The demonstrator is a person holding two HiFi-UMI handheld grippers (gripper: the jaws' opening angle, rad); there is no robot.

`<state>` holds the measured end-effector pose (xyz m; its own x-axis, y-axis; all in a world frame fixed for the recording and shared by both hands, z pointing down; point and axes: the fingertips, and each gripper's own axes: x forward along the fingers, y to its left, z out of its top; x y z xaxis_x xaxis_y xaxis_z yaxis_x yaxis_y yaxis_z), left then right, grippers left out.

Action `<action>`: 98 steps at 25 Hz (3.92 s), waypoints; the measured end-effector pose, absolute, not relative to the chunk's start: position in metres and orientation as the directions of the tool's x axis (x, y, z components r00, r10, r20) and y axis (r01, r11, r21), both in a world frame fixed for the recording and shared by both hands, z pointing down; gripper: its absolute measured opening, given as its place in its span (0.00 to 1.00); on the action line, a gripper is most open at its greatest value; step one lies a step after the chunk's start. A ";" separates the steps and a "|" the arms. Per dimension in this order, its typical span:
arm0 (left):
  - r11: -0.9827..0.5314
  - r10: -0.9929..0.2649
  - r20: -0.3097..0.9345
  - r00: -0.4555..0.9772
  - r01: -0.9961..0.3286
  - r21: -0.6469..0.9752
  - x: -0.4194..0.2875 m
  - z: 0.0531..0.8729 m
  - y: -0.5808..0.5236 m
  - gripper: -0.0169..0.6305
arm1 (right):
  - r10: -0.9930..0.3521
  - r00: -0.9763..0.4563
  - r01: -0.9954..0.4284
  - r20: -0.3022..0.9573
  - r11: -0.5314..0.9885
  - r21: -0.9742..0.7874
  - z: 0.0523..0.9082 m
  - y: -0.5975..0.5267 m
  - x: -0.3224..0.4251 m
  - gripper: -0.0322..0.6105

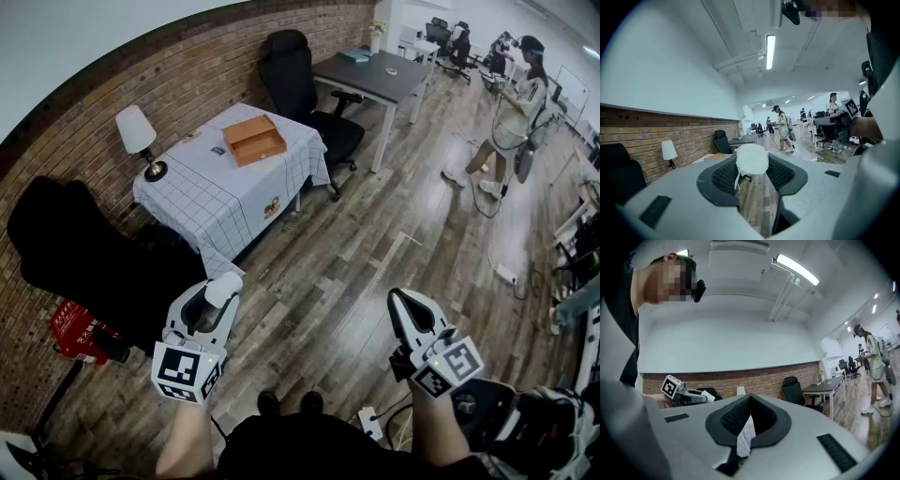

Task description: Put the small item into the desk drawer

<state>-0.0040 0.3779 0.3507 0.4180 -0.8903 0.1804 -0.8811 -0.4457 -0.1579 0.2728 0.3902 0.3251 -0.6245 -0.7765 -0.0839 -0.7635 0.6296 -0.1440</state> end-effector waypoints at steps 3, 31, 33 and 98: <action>-0.434 -0.896 0.172 0.410 -0.890 -0.138 -0.008 0.351 0.396 0.32 | -0.768 -0.635 -0.760 -0.081 0.640 -0.113 0.319 0.408 0.265 0.04; -0.471 -0.879 0.151 0.452 -0.874 -0.122 0.009 0.347 0.412 0.32 | -0.753 -0.647 -0.732 -0.119 0.657 -0.179 0.316 0.444 0.276 0.04; -0.471 -0.879 0.150 0.453 -0.873 -0.122 0.009 0.345 0.407 0.32 | -0.761 -0.639 -0.739 -0.117 0.649 -0.183 0.317 0.441 0.280 0.04; -0.430 -0.890 0.190 0.415 -0.902 -0.040 -0.177 0.392 0.015 0.32 | -0.674 -0.739 -0.659 0.010 0.719 -0.219 0.361 0.023 0.078 0.04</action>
<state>-0.1772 0.0152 0.3916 0.4152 -0.8896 0.1901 -0.9022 -0.4295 -0.0395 0.0785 0.0229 0.3615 -0.7388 -0.6739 0.0096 -0.6591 0.7194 -0.2193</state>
